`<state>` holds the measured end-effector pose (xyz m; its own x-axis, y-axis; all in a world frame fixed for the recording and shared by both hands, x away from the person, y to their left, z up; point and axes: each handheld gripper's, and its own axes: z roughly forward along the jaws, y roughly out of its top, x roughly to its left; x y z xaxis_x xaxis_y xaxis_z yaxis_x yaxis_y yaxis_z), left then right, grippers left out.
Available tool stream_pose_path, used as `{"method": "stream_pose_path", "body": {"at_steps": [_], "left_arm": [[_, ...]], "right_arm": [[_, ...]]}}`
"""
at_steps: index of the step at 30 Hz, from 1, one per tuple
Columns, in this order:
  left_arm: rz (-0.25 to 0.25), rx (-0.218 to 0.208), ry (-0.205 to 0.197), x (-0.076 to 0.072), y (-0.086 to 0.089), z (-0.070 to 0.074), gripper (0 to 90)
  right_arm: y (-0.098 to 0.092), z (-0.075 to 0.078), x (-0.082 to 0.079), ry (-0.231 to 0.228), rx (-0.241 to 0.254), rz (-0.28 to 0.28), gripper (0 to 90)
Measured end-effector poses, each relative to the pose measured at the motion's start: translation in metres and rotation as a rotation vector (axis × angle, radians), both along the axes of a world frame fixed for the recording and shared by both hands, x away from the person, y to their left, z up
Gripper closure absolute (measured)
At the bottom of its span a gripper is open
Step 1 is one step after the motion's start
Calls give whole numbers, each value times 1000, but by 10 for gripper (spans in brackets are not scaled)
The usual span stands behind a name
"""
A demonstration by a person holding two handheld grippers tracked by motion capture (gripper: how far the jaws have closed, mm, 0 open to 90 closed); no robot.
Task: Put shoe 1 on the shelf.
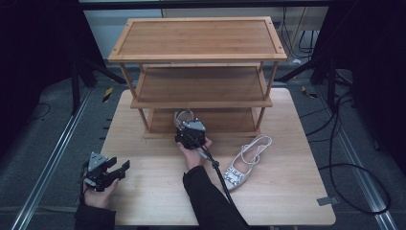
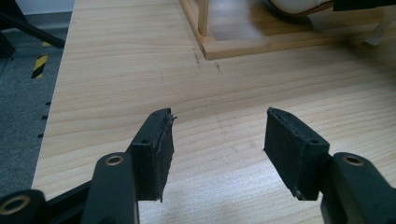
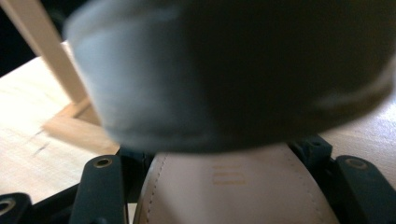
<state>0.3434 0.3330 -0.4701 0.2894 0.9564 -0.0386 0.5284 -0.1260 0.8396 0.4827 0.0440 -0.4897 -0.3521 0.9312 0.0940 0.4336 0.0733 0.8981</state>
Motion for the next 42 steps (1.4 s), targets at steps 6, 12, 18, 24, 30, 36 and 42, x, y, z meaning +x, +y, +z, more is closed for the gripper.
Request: {"method": "stream_pose_path", "body": {"at_steps": [6, 12, 18, 24, 30, 36, 42], "left_arm": [[0, 0, 2, 0, 1, 0, 410], [-2, 1, 4, 0, 0, -1, 409], [-4, 1, 6, 0, 0, -1, 408], [-10, 3, 4, -1, -1, 0, 410], [-13, 5, 6, -1, -2, 0, 420], [-14, 3, 9, 0, -1, -1, 431], [-15, 0, 9, 0, -1, -1, 435]], "right_arm": [[-3, -6, 4, 14, -3, -22, 387], [-1, -9, 3, 26, -49, -19, 357], [-9, -1, -8, 3, -56, 36, 212], [-22, 6, -33, -18, -39, 66, 204], [-28, -11, -42, 62, -72, 88, 332], [-28, -18, -36, 101, -78, 86, 613], [-23, -18, -29, 118, -113, 74, 765]]}}
